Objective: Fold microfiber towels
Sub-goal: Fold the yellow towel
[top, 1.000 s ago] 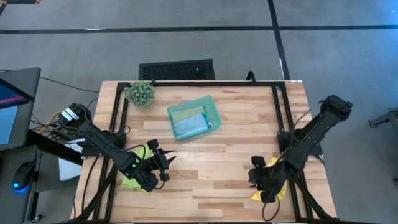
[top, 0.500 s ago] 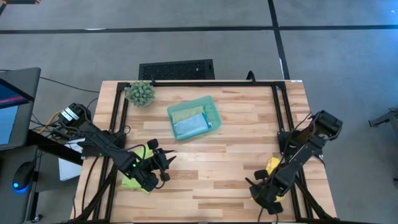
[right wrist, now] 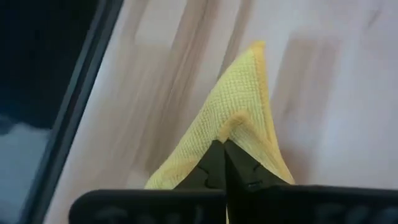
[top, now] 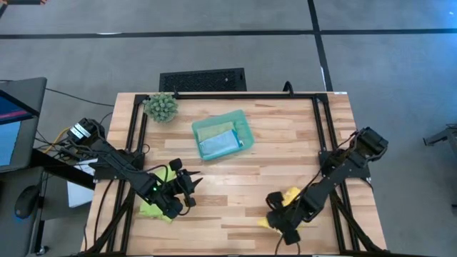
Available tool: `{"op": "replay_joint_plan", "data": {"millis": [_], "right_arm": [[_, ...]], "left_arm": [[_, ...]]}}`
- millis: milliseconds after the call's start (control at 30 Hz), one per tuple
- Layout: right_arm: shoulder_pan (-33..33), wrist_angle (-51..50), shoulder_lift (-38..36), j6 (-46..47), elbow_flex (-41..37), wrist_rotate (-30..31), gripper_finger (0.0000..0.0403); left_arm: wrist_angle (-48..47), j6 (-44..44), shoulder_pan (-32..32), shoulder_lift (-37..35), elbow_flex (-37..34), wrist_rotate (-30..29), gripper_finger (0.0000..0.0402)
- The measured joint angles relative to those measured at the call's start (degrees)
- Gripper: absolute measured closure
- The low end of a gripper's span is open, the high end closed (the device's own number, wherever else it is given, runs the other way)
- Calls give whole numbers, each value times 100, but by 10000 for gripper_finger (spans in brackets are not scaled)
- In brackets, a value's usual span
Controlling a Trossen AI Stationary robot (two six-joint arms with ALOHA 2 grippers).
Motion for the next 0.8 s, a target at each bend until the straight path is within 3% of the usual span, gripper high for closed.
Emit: {"op": "replay_joint_plan", "data": {"millis": [267,333,533,800], "right_arm": [[-533,487,144,-900,375,2142,383],[-809,811,332,-920,376,2301,382],[-1602,1300,1106,-953,604,1137,361],[-2106,194,1266,-1068,1524,-274,260]], "left_arm": [[280,169,-8,0,-2,43,288],[512,366,-9,0,-2,92,288],[1017,909,-9,2,-2,340,288],[1618,1309,16,482,-7,336,288]]}}
